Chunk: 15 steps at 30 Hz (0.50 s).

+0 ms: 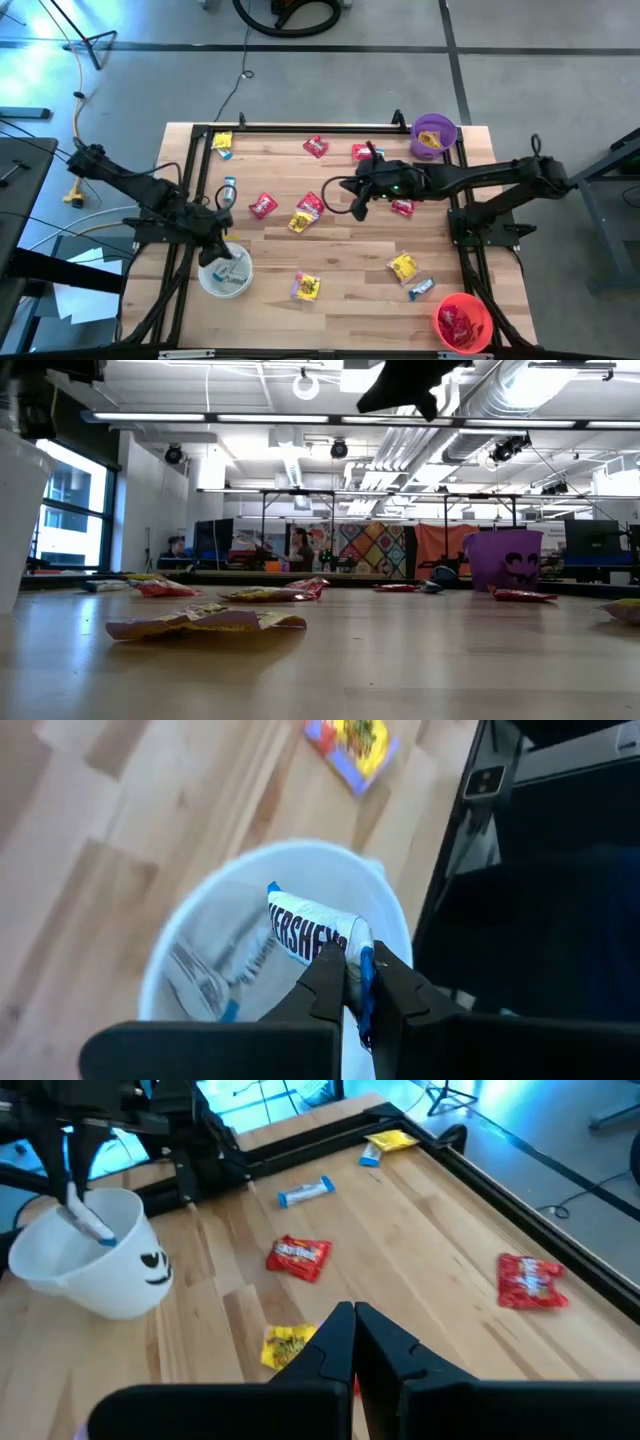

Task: Sort candy
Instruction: Put the white chocolate bar into the white bin

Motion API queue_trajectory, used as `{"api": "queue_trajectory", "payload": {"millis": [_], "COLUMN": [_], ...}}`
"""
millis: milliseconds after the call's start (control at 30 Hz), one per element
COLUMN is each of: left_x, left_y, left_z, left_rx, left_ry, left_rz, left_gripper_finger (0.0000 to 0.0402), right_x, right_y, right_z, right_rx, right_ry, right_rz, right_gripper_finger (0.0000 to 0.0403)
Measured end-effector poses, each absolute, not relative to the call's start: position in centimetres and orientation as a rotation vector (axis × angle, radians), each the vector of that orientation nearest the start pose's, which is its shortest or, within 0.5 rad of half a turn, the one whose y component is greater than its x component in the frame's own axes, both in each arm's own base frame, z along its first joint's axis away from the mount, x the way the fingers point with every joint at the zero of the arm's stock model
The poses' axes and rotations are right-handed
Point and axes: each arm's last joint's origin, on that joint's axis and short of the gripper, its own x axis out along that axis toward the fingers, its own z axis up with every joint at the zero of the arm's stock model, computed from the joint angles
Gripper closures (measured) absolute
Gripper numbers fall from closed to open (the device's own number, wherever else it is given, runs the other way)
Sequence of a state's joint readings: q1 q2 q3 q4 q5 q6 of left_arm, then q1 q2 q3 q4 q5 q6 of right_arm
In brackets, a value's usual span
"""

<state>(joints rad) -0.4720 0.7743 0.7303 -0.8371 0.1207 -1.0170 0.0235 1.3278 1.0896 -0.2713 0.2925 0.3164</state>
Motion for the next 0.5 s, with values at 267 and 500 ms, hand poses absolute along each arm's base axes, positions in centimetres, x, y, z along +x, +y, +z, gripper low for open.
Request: {"api": "queue_trajectory", "payload": {"millis": [267, 500], "left_x": [12.8, 13.5], "left_y": [-7.9, -7.9], "left_z": [24.6, 24.0], "left_rx": [-0.808, -0.809], "left_ry": [1.236, 1.291], "left_rz": [0.096, 0.123], "left_gripper_finger": [0.0386, 0.0311], "right_x": [28.4, 28.5], "right_y": [-0.3, -0.3], "right_z": [31.0, 30.9], "right_rx": [0.216, 0.200], "right_ry": [0.466, 0.467], "right_rz": [-0.345, -0.339], "right_gripper_finger": [0.0403, 0.0403]}}
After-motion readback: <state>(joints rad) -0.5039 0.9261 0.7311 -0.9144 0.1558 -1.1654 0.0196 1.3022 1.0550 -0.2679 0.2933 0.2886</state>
